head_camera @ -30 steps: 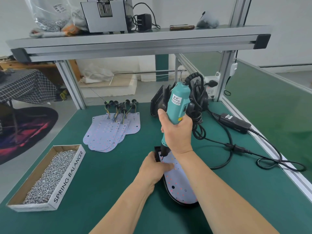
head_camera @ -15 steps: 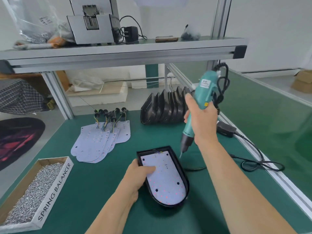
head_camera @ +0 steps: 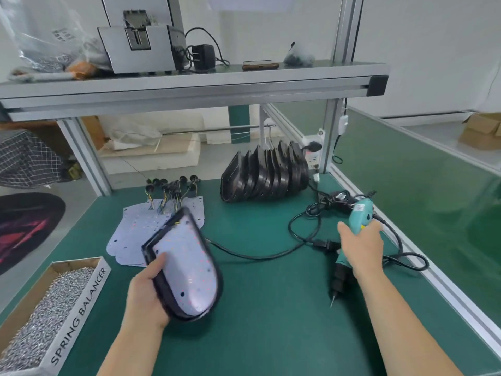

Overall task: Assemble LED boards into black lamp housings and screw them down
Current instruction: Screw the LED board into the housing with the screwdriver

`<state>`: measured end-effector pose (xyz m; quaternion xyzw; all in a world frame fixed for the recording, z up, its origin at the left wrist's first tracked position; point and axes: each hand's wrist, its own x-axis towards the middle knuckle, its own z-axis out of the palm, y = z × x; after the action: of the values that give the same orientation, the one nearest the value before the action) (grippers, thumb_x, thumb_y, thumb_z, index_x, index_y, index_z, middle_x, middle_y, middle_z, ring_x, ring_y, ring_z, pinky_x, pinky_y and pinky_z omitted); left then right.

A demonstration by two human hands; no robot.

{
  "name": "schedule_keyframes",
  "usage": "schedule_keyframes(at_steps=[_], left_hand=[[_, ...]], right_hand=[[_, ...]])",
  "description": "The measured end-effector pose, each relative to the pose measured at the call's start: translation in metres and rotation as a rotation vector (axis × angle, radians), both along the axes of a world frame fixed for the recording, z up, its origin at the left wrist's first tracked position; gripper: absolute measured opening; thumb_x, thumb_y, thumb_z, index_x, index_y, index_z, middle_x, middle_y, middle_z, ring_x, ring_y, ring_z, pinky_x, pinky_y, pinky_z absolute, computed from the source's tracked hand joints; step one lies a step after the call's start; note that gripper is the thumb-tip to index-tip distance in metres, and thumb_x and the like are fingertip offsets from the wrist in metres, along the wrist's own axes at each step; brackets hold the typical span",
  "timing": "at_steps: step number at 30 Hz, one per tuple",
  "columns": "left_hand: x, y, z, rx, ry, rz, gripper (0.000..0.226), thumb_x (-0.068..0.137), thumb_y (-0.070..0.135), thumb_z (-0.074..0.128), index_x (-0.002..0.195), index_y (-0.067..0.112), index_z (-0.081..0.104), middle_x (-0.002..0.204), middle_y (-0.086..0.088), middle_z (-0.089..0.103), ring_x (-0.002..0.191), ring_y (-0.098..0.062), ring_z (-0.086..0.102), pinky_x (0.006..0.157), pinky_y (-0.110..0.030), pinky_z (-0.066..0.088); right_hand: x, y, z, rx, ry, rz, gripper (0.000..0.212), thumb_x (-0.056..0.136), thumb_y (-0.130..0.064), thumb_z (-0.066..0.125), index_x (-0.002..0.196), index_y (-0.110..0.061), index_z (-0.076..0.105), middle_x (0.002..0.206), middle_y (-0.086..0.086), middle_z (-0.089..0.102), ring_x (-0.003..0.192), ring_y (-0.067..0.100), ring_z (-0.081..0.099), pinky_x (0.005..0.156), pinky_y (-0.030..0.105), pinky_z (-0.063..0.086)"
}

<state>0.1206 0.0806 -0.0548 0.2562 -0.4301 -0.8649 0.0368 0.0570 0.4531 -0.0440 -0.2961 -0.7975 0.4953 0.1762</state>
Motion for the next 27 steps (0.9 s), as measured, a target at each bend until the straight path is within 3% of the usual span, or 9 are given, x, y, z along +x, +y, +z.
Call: schedule_keyframes(at_steps=[5,8,10,13,17,20,23,25,27], left_hand=[[0.007,-0.02,-0.011,0.342,0.342,0.043,0.041,0.103,0.03,0.046,0.134,0.01,0.064,0.145,-0.018,0.055,0.133,-0.042,0.053,0.107,-0.067,0.035],[0.004,-0.02,-0.007,0.472,0.419,0.02,0.042,0.107,0.03,0.04,0.139,0.011,0.059,0.15,-0.017,0.05,0.137,-0.038,0.049,0.104,-0.073,0.037],[0.004,-0.016,-0.006,0.459,0.427,0.001,0.042,0.106,0.029,0.042,0.138,0.009,0.06,0.15,-0.017,0.05,0.137,-0.036,0.05,0.102,-0.072,0.039],[0.004,-0.009,-0.003,0.431,0.457,0.009,0.037,0.106,0.028,0.044,0.124,0.011,0.072,0.14,-0.013,0.06,0.127,-0.034,0.06,0.1,-0.068,0.045],[0.008,-0.003,0.004,0.482,0.501,-0.021,0.031,0.105,0.025,0.05,0.111,0.01,0.076,0.116,-0.007,0.072,0.099,-0.032,0.074,0.092,-0.058,0.053],[0.003,0.001,0.014,0.519,0.423,-0.037,0.021,0.1,0.027,0.055,0.113,0.014,0.066,0.103,-0.008,0.07,0.092,-0.024,0.071,0.087,-0.054,0.057],[-0.013,0.018,0.029,0.464,0.284,-0.046,0.026,0.083,0.03,0.076,0.105,0.021,0.066,0.092,-0.009,0.069,0.088,-0.023,0.067,0.064,-0.045,0.064],[-0.015,0.025,0.031,0.4,0.194,-0.087,0.039,0.047,0.02,0.096,0.08,0.019,0.075,0.1,-0.02,0.072,0.099,-0.039,0.066,0.074,-0.055,0.06],[-0.008,0.037,0.027,0.415,0.165,-0.189,0.017,0.072,0.024,0.082,0.068,0.013,0.07,0.112,-0.032,0.067,0.12,-0.057,0.052,0.089,-0.064,0.05]], right_hand=[[0.001,0.004,-0.003,0.04,-0.063,-0.001,0.044,0.089,-0.03,0.069,0.116,-0.008,0.042,0.111,0.015,0.058,0.09,0.037,0.063,0.082,0.047,0.054],[0.001,-0.007,0.003,0.371,-0.095,-0.032,0.067,0.08,-0.02,0.078,0.133,-0.003,0.041,0.135,0.018,0.045,0.119,0.039,0.048,0.098,0.052,0.046],[0.002,-0.018,0.012,0.661,0.016,0.014,0.076,0.072,-0.004,0.078,0.138,-0.013,0.041,0.14,0.013,0.043,0.12,0.036,0.046,0.098,0.05,0.043],[0.002,-0.047,0.011,0.863,0.043,0.481,0.074,0.075,0.002,0.066,0.141,-0.025,0.05,0.147,0.008,0.038,0.121,0.032,0.044,0.1,0.042,0.044],[0.004,-0.078,-0.013,0.802,-0.11,0.803,0.031,0.099,-0.025,0.058,0.13,-0.024,0.063,0.138,0.005,0.046,0.124,0.027,0.044,0.103,0.033,0.043],[0.008,-0.092,-0.02,0.785,0.019,0.8,0.019,0.103,-0.032,0.054,0.11,-0.016,0.061,0.108,0.003,0.056,0.107,0.025,0.049,0.087,0.034,0.045],[0.023,-0.109,-0.018,0.662,0.285,0.792,0.016,0.103,-0.03,0.055,0.1,-0.014,0.059,0.09,-0.001,0.057,0.088,0.021,0.049,0.077,0.033,0.042],[0.036,-0.119,-0.014,0.579,0.465,0.743,0.014,0.102,-0.025,0.057,0.094,-0.014,0.058,0.084,-0.004,0.054,0.079,0.017,0.048,0.072,0.029,0.041],[0.042,-0.124,-0.01,0.397,0.554,0.701,0.014,0.102,-0.023,0.055,0.091,-0.015,0.056,0.078,-0.009,0.051,0.072,0.012,0.046,0.069,0.021,0.039]])
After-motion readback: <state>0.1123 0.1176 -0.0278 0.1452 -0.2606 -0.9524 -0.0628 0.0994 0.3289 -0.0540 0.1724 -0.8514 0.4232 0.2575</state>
